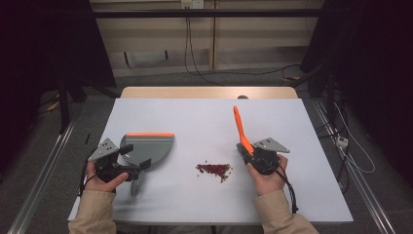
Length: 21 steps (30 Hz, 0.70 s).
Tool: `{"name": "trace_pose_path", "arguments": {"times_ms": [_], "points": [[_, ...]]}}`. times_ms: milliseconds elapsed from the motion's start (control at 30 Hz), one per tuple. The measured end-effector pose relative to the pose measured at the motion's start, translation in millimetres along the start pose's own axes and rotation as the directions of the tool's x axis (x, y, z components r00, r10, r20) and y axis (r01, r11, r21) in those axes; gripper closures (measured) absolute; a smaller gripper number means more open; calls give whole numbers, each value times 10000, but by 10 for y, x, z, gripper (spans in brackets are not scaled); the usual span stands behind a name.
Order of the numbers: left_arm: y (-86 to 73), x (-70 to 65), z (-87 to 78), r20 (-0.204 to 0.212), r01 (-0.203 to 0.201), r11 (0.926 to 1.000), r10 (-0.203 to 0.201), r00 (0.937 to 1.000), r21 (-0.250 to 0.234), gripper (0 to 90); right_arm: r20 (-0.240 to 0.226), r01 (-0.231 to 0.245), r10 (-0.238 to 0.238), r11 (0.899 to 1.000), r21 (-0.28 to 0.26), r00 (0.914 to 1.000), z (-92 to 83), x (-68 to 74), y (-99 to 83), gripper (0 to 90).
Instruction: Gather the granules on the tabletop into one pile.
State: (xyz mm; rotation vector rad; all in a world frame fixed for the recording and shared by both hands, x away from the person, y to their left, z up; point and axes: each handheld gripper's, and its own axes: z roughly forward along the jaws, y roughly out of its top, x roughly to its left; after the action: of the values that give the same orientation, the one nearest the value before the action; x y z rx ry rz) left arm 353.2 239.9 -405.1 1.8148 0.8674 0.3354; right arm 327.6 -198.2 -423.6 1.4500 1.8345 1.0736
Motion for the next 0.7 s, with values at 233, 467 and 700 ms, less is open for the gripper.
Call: {"name": "trace_pose_path", "arguments": {"times_ms": [233, 467, 700], "points": [[4, -8, -9, 64, -16, 10000, 17, 10000, -51, 61, 725, 121, -130, 9998, 129, 9973, -51, 46, -100, 710], [19, -36, -20, 35, -101, 9999, 101, 9999, -65, 61, 648, 19, -23, 10000, 69, 9979, -3, 223, -170, 710], [9, -34, -20, 5, -98, 9999, 98, 10000, -71, 61, 628, -20, 19, 10000, 12, 9980, 93, 429, -135, 708]]}}
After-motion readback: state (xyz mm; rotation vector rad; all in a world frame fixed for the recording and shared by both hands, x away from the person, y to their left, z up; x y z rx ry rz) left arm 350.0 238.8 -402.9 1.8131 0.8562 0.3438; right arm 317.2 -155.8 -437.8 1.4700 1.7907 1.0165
